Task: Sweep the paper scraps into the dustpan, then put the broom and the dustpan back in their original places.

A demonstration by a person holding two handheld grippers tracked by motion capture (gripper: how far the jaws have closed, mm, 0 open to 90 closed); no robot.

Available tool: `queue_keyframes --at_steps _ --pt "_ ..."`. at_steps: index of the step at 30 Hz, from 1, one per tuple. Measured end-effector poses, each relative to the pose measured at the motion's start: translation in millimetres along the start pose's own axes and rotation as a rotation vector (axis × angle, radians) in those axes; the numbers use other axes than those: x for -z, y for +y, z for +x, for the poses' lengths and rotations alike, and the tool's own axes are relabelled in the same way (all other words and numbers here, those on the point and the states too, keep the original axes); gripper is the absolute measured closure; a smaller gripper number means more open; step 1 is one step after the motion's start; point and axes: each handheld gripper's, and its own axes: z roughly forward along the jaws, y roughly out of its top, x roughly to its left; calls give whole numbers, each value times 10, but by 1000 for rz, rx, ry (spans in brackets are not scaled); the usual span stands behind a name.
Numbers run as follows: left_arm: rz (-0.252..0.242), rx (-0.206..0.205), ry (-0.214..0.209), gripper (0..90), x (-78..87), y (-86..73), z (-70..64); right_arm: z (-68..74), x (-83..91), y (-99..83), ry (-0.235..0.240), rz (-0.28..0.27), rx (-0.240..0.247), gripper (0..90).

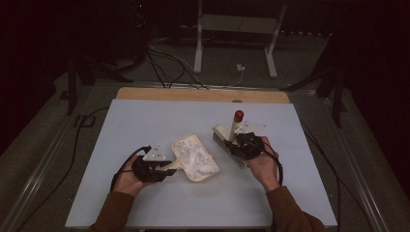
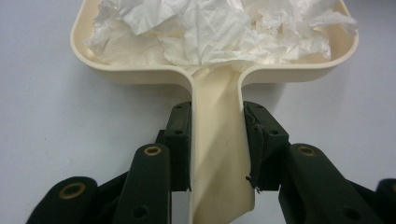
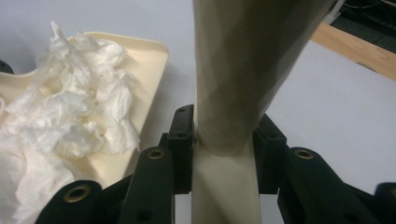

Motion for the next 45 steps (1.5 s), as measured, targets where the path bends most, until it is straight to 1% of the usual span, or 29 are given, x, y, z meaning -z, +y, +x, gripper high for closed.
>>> queue_keyframes --at_steps 5,9,13,18,21,24,29,35,38,40,42,44,45 --pt "-20 17 16 665 28 -9 -16 -34 22 -13 16 6 17 671" --pt "-29 36 41 664 51 -21 -21 -43 51 -33 24 19 54 671" --pt "-44 51 55 664 90 -26 -29 -62 82 -60 37 31 70 671" --pt "-59 73 74 664 145 -35 -10 -98 133 -94 70 44 75 671" --pt "-69 87 88 665 179 -42 -2 -119 173 -121 84 55 87 670" --pt "-81 101 100 665 211 -56 -1 -151 214 -171 119 64 91 670" --pt "-98 138 131 664 269 -79 28 -196 263 -262 162 77 117 670" --pt "-115 186 181 664 335 -104 49 -239 316 -351 215 78 168 670" --pt "-137 225 203 664 364 -126 66 -243 312 -384 247 92 195 670" --pt "-144 248 227 664 383 -135 70 -236 296 -405 264 101 217 670" --pt "-150 266 248 664 403 -143 77 -225 272 -425 284 106 222 669" --pt "-154 293 273 664 428 -151 83 -227 258 -436 301 99 219 669" --pt "-151 302 276 664 438 -155 88 -235 249 -441 309 94 218 667"
